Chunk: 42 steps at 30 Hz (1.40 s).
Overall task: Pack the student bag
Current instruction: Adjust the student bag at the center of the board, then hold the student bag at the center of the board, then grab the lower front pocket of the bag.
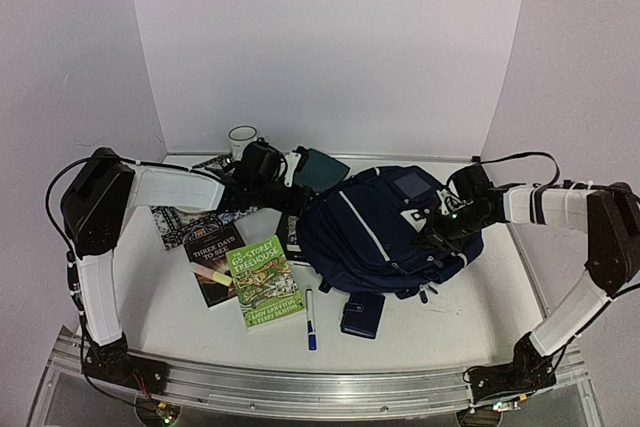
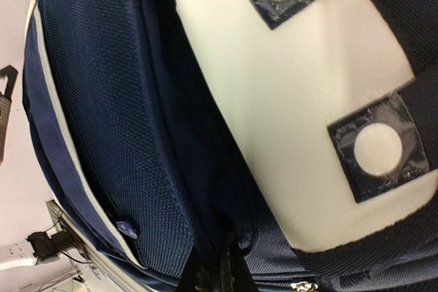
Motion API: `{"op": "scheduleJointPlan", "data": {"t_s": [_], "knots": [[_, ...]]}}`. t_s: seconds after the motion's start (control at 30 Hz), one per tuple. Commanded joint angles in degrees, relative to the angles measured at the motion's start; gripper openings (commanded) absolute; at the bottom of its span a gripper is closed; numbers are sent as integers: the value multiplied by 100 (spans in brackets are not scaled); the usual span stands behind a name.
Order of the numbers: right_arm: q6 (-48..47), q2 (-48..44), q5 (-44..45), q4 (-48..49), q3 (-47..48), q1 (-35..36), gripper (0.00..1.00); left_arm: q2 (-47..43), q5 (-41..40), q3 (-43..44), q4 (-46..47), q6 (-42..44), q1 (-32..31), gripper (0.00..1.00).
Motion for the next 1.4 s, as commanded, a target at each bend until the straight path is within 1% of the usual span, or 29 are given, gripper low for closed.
{"op": "scheduleJointPlan", "data": {"t_s": [0.0,0.13,0.27,0.43,0.67,0.77,0.9,1.0,1.13,1.37], "knots": [[827,-729,48,673,-204,59,0,-577,-878,180,54,-764,-425,65],[1280,-1091,398,844,-325,114,0,-668,-1407,100,31,-1375,-1040,67],[1541,-1268,621,938,-342,178,0,-661,-1483,17,41,-2141,-1478,68],[1880,-1471,996,968,-337,316,0,-598,-1607,67,49,-2603,-2019,67],[2143,-1565,1473,972,-181,625,0,-275,-1573,344,112,-2701,-2671,56],[2192,-1616,1659,972,-147,758,0,-110,-1414,492,123,-2705,-2812,49],[2248,-1712,1832,972,-134,869,0,26,-1299,608,137,-2708,-2964,43],[2245,-1747,1915,972,-87,936,0,144,-1259,657,151,-2784,-3058,41],[2215,-1746,1997,972,2,1056,0,353,-1225,758,160,-2891,-3082,41],[2192,-1762,2052,980,3,1260,0,641,-1492,963,246,-2907,-3082,41]]}}
